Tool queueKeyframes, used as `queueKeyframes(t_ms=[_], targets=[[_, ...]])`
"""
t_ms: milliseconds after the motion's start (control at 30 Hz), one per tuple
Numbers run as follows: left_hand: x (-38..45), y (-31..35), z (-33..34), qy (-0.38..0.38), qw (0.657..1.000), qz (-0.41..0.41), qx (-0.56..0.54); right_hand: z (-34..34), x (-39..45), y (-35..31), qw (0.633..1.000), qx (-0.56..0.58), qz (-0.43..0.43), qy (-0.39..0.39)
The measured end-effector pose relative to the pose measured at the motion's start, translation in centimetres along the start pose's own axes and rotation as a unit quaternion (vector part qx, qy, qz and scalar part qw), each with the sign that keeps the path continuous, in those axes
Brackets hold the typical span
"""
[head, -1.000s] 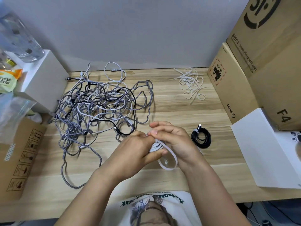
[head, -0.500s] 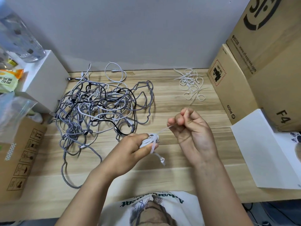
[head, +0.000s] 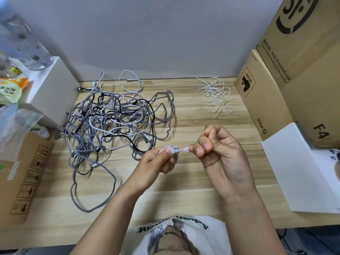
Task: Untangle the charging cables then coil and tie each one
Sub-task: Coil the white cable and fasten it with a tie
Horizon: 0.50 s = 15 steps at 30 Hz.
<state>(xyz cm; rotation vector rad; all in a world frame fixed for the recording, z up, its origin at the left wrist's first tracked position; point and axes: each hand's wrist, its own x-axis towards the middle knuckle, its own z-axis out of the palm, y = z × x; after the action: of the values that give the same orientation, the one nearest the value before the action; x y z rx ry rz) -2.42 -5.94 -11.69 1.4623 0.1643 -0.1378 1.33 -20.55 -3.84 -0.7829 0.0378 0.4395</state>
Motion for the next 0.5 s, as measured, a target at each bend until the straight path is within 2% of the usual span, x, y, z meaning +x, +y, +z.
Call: queueKeyframes(t_ms=[100, 167, 267, 333, 400, 500], targets=[[-0.1, 0.1, 0.6, 0.025, 0.997, -0.032, -0.067, 0.0, -0.2, -0.2, 1.0, 0.0, -0.003, 0.006], [0.0, 0.6, 1.0, 0.041, 0.982, -0.074, -0.166, 0.2, -0.6, -0.1, 1.0, -0.008, 0.001, -0.005], [0.1, 1.8, 0.6, -0.011, 0.915, -0.161, -0.371, 0.7, -1.1, -0.2, 0.999, -0.036, 0.007, -0.039], [0.1, 2.6, -0.3, -0.059, 0.881, -0.163, -0.439, 0.8, -1.4, -0.7, 0.997, -0.049, 0.004, -0.055], [-0.1, 3.4, -0.6, -0.043, 0.882, -0.146, -0.446, 0.7, -1.5, -0.9, 0.997, -0.049, -0.002, -0.06], [0.0, 4.6, 0.4, 0.035, 0.923, -0.107, -0.369, 0.7, -1.3, -0.8, 0.995, -0.038, -0.033, -0.087]])
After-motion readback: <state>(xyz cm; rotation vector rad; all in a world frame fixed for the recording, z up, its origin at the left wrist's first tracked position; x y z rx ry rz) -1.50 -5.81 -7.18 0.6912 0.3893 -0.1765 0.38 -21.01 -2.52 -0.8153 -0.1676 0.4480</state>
